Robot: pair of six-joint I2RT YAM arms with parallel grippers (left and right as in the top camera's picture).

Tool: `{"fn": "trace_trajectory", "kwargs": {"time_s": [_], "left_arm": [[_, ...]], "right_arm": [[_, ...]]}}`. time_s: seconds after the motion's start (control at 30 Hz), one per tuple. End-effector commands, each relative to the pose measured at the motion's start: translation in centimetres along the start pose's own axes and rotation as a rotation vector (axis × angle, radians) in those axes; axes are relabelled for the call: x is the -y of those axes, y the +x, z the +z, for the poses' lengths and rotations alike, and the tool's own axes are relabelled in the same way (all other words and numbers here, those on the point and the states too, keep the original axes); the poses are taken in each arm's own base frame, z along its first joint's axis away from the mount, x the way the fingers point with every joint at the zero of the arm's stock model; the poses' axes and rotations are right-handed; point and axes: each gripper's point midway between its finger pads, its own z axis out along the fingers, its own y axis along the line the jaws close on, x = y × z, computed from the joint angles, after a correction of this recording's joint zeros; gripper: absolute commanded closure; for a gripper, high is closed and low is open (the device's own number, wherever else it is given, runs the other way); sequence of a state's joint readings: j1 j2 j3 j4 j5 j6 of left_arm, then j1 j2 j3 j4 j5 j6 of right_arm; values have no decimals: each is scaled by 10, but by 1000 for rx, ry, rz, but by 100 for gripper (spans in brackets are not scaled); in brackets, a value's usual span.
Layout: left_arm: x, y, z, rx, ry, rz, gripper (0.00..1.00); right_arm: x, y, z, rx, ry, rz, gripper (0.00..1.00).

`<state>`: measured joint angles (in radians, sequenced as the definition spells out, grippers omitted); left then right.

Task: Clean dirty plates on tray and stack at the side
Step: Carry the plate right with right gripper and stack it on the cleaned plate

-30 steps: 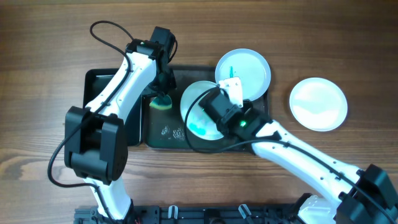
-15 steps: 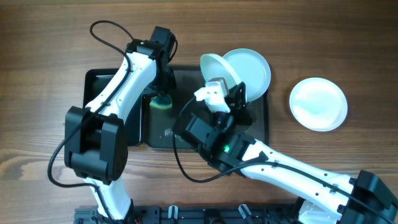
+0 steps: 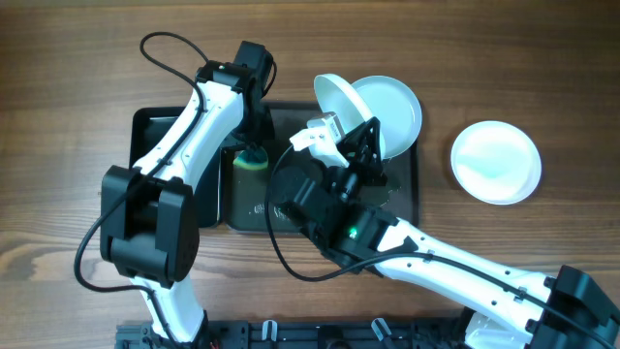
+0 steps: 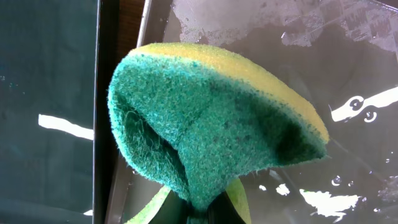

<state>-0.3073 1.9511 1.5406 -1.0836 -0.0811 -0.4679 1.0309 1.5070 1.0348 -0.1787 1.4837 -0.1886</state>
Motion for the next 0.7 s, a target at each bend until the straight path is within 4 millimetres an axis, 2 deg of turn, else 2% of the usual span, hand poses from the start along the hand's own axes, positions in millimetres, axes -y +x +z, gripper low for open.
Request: {"fn": "trace_trajectory", "kwargs": {"time_s": [0.0,0.07,0.13,0.17,0.23,0.33,0.37,0.43,0.5,0.6,0.67], "left_arm": [[2,-9,-17,44,31,5,96],[2,-9,-17,44,31,6,96],[2,-9,-17,44,31,6,96],[2,-9,-17,44,30,6,96],[1,-8,-16,41,29,6,96],[-1,-5,-16,27,20,11,96],[-1,-4,-16,24,18,11,96],[-1,-4,-16,24,19,11,96],[-1,-4,-16,25,19,11,96],[-1,-4,-16,22,18,11,96],[-1,-4,-16,21,17,11,96]], "right_arm": [[-8,20,10,-25,-44,19,96],[-33,45,19,-85,-181,64,96],[-50,65,23,-175,-297,146,96],[-55,74,25,-236,-363,212,96],[-52,77,26,-316,-452,334,96],[-32,69,28,-383,-642,536,96],[-19,67,31,-403,-715,623,96],[5,75,43,-438,-751,735,96],[35,98,61,-512,-713,863,96],[71,144,88,-622,-588,969,96],[93,188,106,-731,-472,1046,96]]}}
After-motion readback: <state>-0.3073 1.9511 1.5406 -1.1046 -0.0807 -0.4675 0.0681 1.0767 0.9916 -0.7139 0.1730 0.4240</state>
